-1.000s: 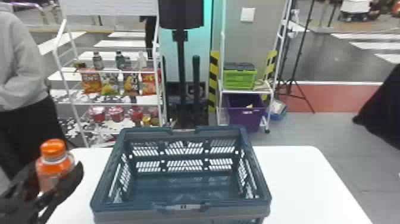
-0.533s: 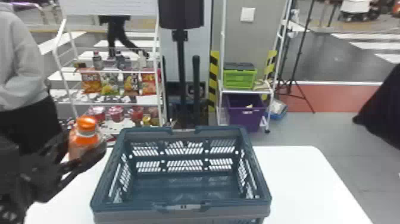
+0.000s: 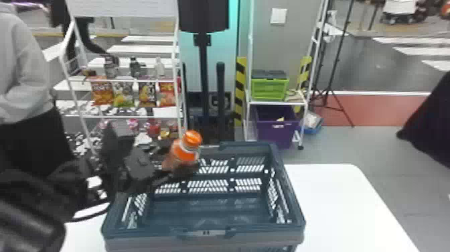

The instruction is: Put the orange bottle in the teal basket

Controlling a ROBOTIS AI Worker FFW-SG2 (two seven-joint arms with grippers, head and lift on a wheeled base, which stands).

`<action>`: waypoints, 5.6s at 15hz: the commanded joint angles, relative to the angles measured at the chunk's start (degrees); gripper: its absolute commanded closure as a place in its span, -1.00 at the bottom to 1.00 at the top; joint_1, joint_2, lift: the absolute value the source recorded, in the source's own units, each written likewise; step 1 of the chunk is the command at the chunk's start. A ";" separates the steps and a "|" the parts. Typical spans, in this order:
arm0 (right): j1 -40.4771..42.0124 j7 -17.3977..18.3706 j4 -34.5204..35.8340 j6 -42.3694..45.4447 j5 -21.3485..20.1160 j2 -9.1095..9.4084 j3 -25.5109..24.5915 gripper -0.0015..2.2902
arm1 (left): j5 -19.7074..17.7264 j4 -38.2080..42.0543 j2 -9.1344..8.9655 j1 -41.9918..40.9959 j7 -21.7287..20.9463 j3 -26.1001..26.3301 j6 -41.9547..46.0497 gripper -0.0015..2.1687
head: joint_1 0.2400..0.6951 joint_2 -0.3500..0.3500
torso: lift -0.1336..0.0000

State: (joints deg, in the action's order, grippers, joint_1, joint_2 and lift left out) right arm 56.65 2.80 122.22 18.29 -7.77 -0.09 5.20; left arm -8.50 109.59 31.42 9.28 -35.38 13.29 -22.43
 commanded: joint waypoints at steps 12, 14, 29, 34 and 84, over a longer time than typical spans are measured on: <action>1.27 0.10 -1.73 3.02 0.38 0.14 -1.24 -0.88 | 32.40 -42.00 -25.80 20.08 -26.49 8.77 7.88 -0.42 | 0.14 0.00 | 1.00; 1.36 0.10 -1.90 3.02 0.47 0.14 -1.24 -0.88 | 35.13 -46.75 -27.20 21.83 -27.11 9.12 8.94 -0.42 | 0.14 0.00 | 1.00; 1.63 0.10 -2.52 4.07 0.56 0.14 -1.33 -0.88 | 44.88 -53.87 -29.40 23.77 -27.64 9.12 9.64 -0.57 | 0.14 0.00 | 1.00; 1.89 0.10 -2.52 4.42 0.65 0.14 -1.42 -0.88 | 44.53 -48.60 -28.78 21.92 -25.00 8.24 6.48 -0.83 | 0.14 0.00 | 1.00; -2.94 -0.78 -1.55 4.25 11.02 -13.54 3.06 -0.88 | 3.14 6.95 -31.57 -65.88 22.55 -19.79 56.93 -0.83 | 0.14 0.00 | 1.00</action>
State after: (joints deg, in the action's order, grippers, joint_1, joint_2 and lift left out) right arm 53.63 2.02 120.67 22.53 3.35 -13.63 8.13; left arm -5.33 116.39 0.18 -56.44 -12.82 -6.49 34.43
